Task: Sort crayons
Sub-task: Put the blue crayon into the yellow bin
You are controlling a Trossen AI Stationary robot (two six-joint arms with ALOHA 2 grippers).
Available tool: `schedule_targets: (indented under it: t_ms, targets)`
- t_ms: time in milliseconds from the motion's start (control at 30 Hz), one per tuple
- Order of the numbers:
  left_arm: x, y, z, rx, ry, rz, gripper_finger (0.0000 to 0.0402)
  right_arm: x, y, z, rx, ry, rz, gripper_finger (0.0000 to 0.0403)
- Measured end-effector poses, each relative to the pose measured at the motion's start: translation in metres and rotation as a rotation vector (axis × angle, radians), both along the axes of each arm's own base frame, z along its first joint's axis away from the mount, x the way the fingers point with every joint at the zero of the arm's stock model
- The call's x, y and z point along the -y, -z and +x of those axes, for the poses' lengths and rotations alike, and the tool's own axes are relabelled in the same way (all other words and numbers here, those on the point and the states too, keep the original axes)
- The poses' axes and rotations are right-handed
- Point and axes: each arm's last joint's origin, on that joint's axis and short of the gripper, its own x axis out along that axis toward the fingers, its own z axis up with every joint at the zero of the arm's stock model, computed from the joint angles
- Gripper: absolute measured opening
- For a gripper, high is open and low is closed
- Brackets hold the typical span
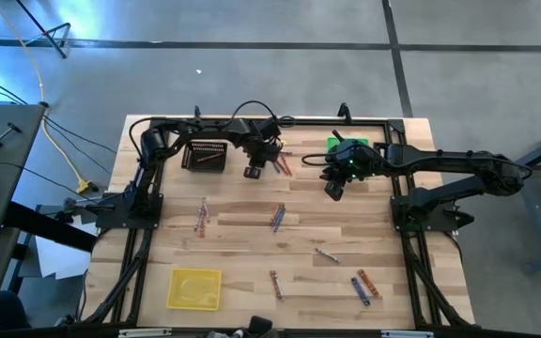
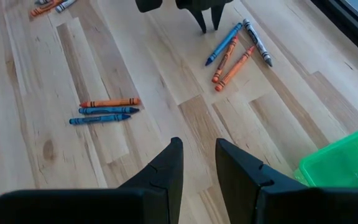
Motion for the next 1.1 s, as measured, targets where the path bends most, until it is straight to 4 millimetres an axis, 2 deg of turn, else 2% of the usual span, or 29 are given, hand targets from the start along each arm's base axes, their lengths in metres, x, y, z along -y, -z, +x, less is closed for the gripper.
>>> schedule_targets:
  t_ms: [500, 900, 1100]
  targets:
    - [0.003, -0.001, 0.003, 0.006, 0.008, 0.018, 0.0062, 0.000, 0.000, 0.000, -0.001, 0.000, 0.000, 0.0089]
    - [0.019, -0.002, 0.009, -0.088, 0.165, 0.192, 0.0062, 0.000, 0.000, 0.000, -0.001, 0.000, 0.000, 0.0089]
    - [0.020, -0.003, 0.009, -0.115, 0.168, 0.226, 0.0062, 0.000, 0.000, 0.000, -0.001, 0.000, 0.001, 0.0089]
